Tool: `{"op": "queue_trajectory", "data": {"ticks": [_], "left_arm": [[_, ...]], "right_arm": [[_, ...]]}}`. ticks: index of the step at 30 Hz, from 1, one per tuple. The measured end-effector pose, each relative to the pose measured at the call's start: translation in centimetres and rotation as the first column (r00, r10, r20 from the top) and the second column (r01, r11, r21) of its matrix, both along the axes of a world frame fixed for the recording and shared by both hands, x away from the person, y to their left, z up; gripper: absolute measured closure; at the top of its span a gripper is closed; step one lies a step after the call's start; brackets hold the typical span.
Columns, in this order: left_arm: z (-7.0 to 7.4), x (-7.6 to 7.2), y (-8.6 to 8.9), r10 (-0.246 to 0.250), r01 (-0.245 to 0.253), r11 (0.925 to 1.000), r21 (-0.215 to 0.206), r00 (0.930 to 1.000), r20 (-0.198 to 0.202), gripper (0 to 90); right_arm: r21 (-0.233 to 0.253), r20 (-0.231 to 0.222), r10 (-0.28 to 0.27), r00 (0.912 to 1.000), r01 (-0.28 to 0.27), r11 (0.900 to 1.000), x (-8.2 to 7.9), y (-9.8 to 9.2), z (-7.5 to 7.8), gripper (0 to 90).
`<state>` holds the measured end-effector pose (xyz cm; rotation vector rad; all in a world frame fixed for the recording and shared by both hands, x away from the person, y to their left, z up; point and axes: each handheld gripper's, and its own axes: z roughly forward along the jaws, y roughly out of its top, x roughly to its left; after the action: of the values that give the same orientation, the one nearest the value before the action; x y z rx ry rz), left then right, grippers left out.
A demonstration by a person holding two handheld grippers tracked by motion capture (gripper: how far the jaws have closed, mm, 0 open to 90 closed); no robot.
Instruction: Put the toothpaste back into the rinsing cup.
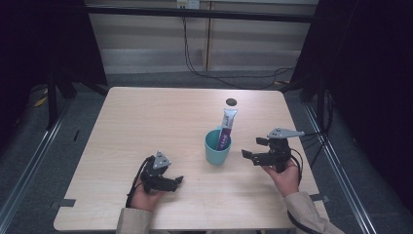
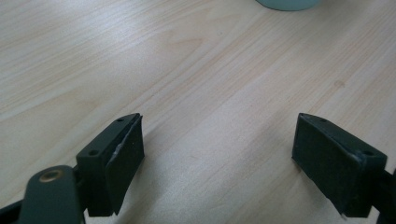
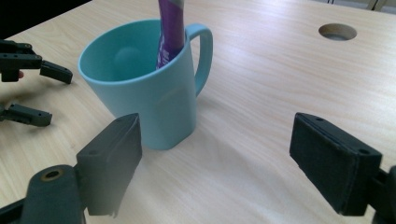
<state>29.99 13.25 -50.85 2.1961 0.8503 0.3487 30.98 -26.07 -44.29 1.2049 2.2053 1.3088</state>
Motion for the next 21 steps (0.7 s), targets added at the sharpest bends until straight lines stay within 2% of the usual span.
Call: {"op": "queue_trajectory", "data": {"ticks": [21], "left_arm": [[0.0, 0.0, 0.0, -0.001, 0.001, 1.0000, 0.001, 1.0000, 0.002, 16.4]], "right_arm": [[0.023, -0.041, -0.040, 0.9984, 0.041, 0.999, -1.5, -2.8, -3.2, 15.7]]}}
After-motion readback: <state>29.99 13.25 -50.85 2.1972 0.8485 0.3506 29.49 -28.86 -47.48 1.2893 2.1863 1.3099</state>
